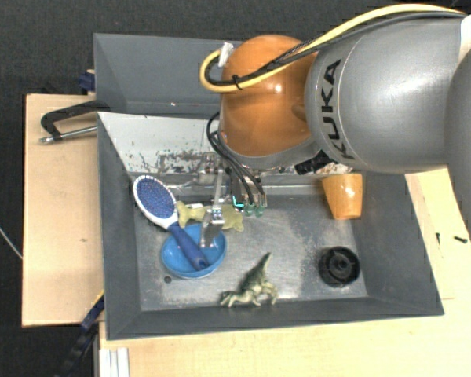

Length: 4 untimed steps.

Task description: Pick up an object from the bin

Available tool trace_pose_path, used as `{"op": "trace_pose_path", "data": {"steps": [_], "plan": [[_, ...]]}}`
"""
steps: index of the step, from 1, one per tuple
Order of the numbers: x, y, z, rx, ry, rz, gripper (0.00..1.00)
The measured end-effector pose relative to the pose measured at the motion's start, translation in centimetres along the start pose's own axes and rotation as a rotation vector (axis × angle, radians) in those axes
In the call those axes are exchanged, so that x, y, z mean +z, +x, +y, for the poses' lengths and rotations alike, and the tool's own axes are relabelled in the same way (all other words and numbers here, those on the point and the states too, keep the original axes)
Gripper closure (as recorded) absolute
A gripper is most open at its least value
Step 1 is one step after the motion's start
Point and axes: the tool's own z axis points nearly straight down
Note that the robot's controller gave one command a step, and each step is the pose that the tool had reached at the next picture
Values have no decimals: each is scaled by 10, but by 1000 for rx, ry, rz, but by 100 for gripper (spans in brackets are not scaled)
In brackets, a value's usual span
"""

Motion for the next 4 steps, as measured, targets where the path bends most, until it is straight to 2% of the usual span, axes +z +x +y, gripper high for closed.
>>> {"op": "trace_pose_path", "data": {"steps": [1, 2, 3, 4], "plan": [[113, -6, -12, -36, -1, -1, 0], [131, -12, -27, -91, -9, 2, 0], [130, -11, -29, -92, -6, 2, 100], [16, -15, -9, -294, -2, -23, 100]]}}
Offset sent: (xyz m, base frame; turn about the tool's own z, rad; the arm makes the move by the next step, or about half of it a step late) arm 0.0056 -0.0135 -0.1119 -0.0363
